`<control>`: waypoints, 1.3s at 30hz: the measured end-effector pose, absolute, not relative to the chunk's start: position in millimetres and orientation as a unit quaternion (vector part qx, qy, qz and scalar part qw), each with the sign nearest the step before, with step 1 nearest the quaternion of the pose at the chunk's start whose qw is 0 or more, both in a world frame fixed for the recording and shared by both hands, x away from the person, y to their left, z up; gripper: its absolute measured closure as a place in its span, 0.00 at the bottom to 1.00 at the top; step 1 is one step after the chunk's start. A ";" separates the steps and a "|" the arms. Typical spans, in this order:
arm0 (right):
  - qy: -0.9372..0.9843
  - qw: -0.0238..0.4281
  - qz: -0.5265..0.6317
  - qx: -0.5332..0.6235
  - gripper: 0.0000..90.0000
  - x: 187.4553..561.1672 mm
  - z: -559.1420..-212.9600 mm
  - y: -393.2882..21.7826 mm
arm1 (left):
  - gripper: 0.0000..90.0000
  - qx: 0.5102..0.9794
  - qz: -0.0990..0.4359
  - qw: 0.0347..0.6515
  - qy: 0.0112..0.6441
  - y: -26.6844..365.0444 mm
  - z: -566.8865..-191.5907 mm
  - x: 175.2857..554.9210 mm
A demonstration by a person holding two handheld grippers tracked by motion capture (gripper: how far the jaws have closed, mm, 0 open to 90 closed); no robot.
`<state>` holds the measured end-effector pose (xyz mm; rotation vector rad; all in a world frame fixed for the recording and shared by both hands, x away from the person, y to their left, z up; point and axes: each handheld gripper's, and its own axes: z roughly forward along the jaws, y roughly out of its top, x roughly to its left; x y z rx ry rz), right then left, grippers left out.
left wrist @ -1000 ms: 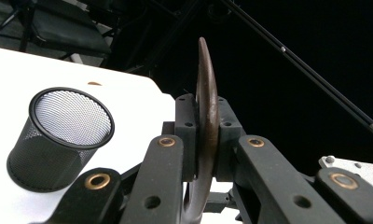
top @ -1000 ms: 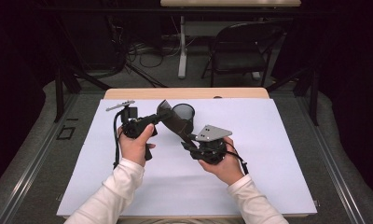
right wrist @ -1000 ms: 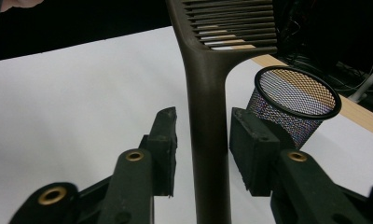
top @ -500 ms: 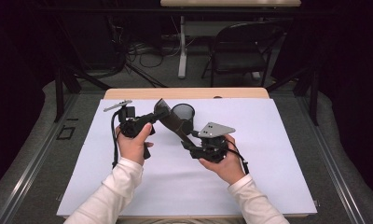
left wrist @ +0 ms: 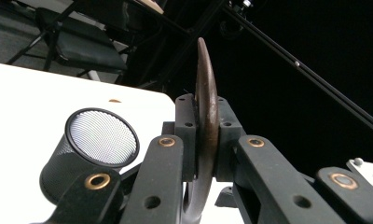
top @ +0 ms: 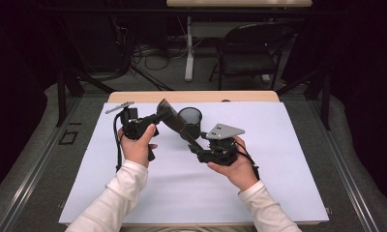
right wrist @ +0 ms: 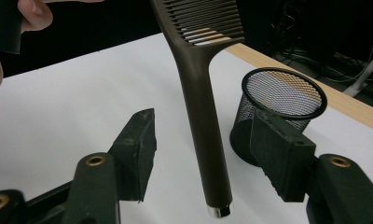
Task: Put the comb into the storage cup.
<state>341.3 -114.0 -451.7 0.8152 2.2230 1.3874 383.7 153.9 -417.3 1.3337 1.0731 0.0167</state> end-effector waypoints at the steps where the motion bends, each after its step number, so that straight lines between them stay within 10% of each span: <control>1: 0.794 0.198 0.495 0.292 0.43 341.5 -451.4 -114.5 | 0.94 0.587 0.009 0.656 0.474 154.2 -416.7 384.4; 39: 0.783 0.171 0.508 0.316 0.16 343.0 -442.6 -136.7 | 0.94 0.575 0.062 0.658 0.482 155.7 -381.1 403.1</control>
